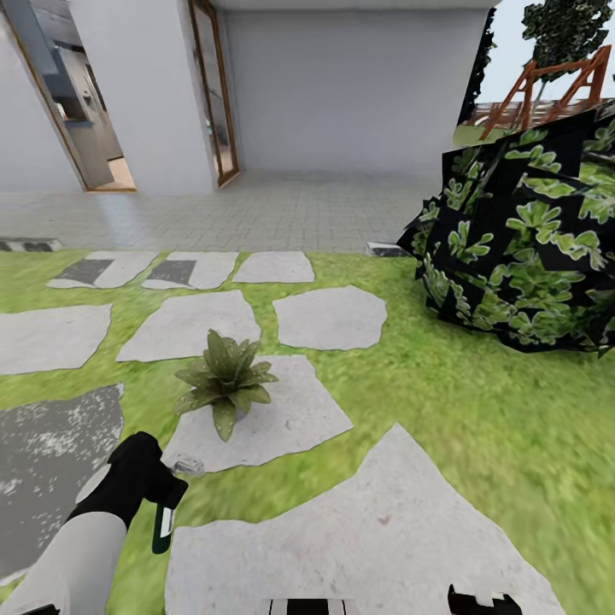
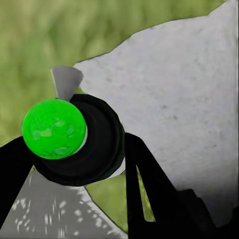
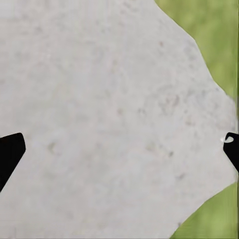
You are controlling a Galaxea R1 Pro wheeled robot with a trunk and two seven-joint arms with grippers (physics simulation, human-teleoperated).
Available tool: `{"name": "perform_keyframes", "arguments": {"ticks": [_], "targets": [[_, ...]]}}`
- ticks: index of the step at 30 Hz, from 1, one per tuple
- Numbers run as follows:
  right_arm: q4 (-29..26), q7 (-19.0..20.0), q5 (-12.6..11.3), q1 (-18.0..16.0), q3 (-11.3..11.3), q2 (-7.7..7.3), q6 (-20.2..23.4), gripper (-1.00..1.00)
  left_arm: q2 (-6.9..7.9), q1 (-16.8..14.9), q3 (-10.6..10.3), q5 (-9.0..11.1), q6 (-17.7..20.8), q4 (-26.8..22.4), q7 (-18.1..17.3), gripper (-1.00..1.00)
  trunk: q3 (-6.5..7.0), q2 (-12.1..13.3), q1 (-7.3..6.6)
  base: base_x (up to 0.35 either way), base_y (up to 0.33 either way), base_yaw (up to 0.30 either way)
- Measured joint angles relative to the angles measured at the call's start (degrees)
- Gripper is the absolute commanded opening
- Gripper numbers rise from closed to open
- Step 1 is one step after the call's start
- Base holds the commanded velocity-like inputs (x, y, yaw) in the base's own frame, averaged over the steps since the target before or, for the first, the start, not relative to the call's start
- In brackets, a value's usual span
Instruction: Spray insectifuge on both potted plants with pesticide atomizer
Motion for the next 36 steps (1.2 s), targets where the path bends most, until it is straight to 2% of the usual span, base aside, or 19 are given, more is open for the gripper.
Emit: {"name": "perform_keyframes", "arguments": {"ticks": [5, 10, 13, 16, 30, 36], "targets": [[0.0, 0.0, 0.0, 0.0, 0.0, 0.0, 0.0, 1.0, -0.2, 0.0, 0.0, 0.0, 0.0, 0.0, 0.0, -1.0, 0.0, 0.0, -0.01, 0.104, -0.309, 0.243], [0.0, 0.0, 0.0, 0.0, 0.0, -0.27, 0.0, 1.0, -0.22, 0.0, 0.0, 0.1, 0.0, 0.1, 0.0, -1.0, 0.0, 0.0, -0.01, 0.134, -0.309, 0.041], [0.1, 0.0, 0.1, 0.0, 0.0, -0.42, 0.0, 1.0, -0.23, 0.0, -0.1, 1.4, 0.0, 0.1, 0.0, -1.0, 0.0, 0.0, -0.01, 0.14, -0.309, 0.003], [0.1, 0.0, 0.1, 0.0, 0.0, -0.44, 0.1, 1.0, -0.23, 0.0, -0.1, 1.8, -0.1, 0.1, 0.0, -1.0, 0.0, 0.0, -0.01, 0.14, -0.31, 0.0], [0.0, 0.0, 0.0, 0.0, 0.0, -0.34, 0.0, 1.0, -0.14, 0.0, -0.1, 1.9, 0.0, 0.0, 0.0, -1.0, 0.0, 0.0, -0.02, 0.177, -0.288, 0.005], [0.0, 0.0, 0.0, 0.0, 0.0, -0.27, 0.0, 1.0, -0.13, 0.0, -0.1, 1.9, 0.0, 0.0, 0.0, -1.0, 0.0, 0.0, -0.01, 0.206, -0.255, 0.214]]}}
